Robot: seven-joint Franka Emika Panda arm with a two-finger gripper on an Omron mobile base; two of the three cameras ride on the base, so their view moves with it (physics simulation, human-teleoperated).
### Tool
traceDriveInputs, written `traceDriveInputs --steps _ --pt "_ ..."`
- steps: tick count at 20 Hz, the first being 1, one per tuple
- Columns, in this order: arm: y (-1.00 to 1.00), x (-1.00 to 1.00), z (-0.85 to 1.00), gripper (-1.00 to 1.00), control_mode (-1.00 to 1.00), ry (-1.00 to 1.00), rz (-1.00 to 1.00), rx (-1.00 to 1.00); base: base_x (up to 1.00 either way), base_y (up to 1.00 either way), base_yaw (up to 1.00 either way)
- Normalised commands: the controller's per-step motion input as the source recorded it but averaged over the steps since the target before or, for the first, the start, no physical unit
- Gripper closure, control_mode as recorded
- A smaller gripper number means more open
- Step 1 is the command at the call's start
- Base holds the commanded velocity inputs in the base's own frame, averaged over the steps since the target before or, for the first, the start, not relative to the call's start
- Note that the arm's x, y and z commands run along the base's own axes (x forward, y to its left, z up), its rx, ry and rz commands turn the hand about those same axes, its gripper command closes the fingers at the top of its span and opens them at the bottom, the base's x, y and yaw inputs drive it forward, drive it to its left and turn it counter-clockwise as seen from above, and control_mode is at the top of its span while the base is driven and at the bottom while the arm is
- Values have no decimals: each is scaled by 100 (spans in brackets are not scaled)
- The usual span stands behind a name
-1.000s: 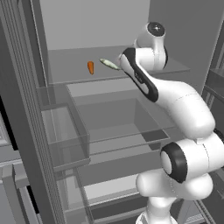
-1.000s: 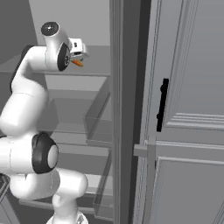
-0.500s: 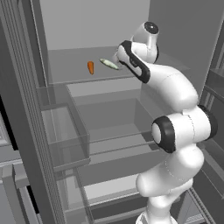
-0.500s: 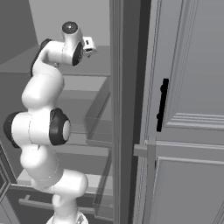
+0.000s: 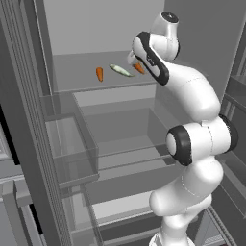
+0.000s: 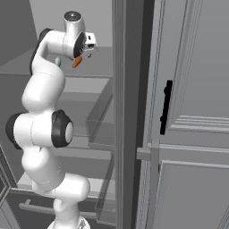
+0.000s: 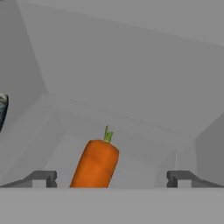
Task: Place one carrot and one fish in each tupperware on the nearby counter, to pack two identical lunches.
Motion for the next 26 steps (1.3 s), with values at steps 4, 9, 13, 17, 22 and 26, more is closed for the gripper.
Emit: traceDriveInputs --steps 4,9,13,17,22,26 --pt "29 -5 -34 -100 -100 -10 -6 0 0 0 0" --pt "30 0 -3 -100 -100 0 -17 0 0 0 0" --pt "-19 0 0 -100 -100 10 -14 0 0 0 0" --pt "-19 0 -28 -100 -100 16 -11 0 0 0 0" --pt "-4 0 -52 -100 -100 13 -2 0 0 0 0" --pt "0 0 -21 -100 -100 2 0 0 0 0 0"
